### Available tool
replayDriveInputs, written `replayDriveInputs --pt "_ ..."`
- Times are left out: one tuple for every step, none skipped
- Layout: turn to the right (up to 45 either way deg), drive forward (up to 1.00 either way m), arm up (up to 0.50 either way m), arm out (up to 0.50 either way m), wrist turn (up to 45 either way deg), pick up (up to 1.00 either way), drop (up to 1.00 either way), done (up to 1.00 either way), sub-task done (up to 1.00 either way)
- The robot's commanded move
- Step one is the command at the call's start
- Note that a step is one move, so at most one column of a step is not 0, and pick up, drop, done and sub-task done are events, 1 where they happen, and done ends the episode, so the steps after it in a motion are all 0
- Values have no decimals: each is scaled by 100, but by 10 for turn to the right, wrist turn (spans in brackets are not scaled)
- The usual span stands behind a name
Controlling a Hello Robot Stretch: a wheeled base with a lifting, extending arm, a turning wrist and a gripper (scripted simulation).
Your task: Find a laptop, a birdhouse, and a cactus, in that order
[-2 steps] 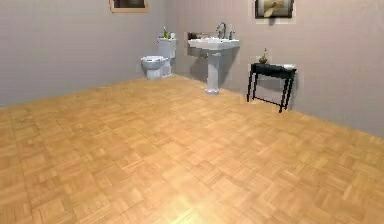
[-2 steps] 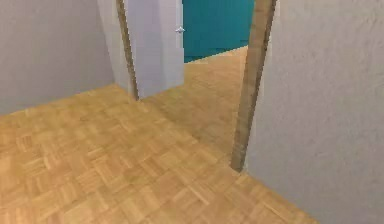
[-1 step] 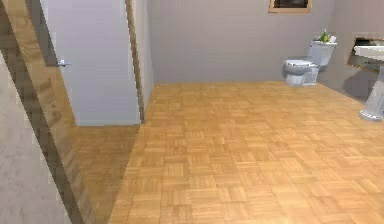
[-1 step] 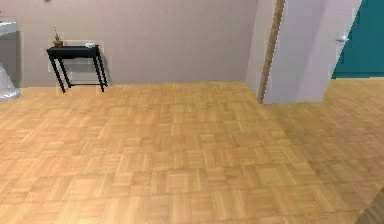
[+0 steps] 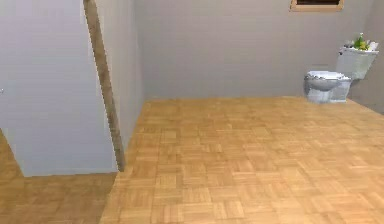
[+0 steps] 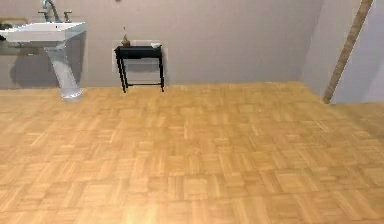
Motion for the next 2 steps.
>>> replayDriveInputs --pt "-210 0 0 0 0 0 0 0 0" --pt "0 5 0 0 0 0 0 0 0"
